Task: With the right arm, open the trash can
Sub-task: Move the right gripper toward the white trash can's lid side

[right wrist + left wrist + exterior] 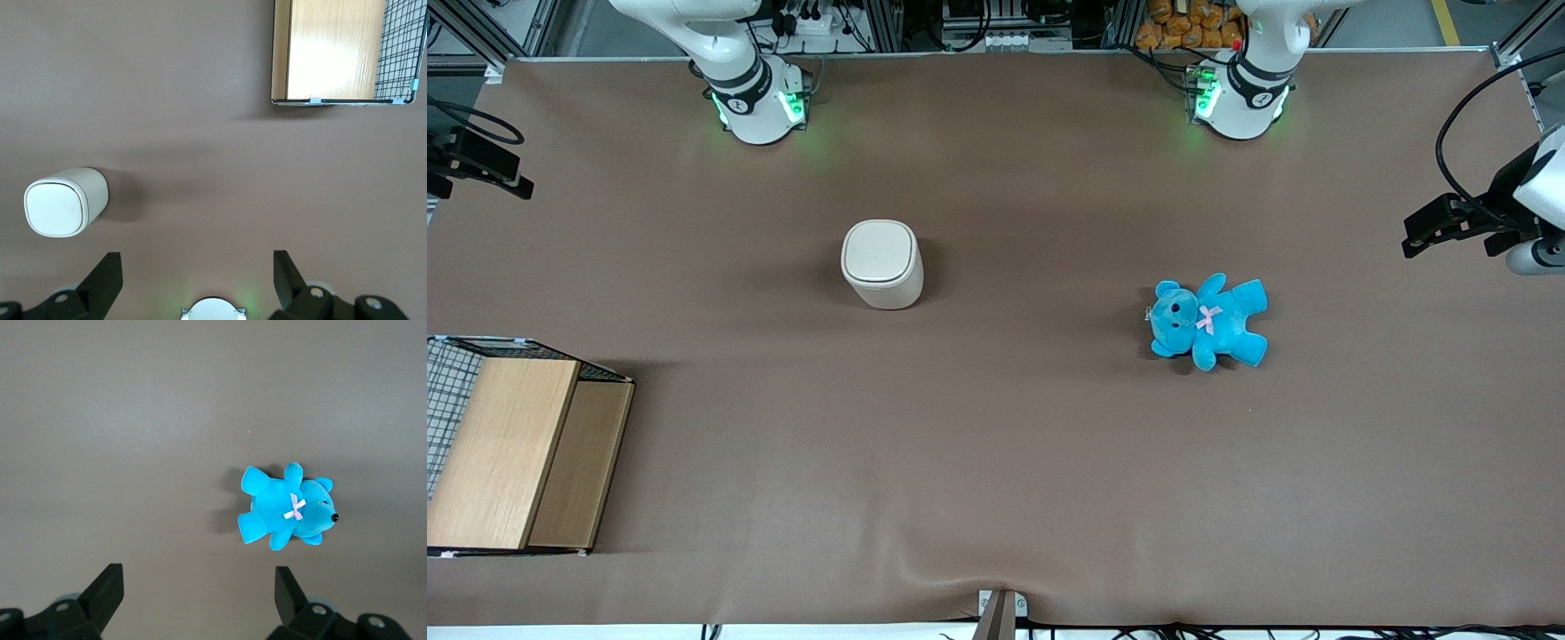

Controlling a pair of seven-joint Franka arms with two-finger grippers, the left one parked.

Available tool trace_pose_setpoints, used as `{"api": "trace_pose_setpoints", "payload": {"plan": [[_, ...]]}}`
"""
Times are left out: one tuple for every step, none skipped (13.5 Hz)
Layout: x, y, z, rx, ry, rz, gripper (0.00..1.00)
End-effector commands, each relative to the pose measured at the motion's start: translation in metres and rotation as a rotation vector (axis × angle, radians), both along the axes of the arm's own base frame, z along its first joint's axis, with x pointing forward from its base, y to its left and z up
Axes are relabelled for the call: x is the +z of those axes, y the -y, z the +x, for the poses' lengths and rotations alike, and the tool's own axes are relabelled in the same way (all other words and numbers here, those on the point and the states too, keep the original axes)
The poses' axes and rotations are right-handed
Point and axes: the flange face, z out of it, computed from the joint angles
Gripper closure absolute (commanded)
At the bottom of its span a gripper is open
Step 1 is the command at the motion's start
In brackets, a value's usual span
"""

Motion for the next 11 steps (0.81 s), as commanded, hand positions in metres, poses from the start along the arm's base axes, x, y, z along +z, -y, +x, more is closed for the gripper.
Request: {"api": "trace_pose_setpoints", "payload": {"plan": [[0.008, -0.001, -0.004, -0.016, 0.011, 0.004, 0.00], [0.007, 0.001, -0.004, -0.015, 0.006, -0.002, 0.00], [0.005, -0.001, -0.002, -0.009, 0.004, 0.003, 0.00], [0.011, -0.003, -0.001, -0.003, 0.014, 0.005, 0.00], [0.013, -0.003, 0.001, -0.002, 0.020, 0.010, 0.00], [0.008, -0.009, 0.008, 0.011, 0.012, 0.012, 0.00], [0.004, -0.020, 0.011, 0.029, 0.006, 0.018, 0.00], [-0.004, -0.038, 0.015, 0.052, -0.010, 0.050, 0.00], [-0.012, -0.053, 0.017, 0.073, -0.030, 0.077, 0.00], [-0.023, -0.078, 0.018, 0.117, -0.051, 0.080, 0.00], [-0.031, -0.108, 0.016, 0.167, -0.077, 0.069, 0.00]]}}
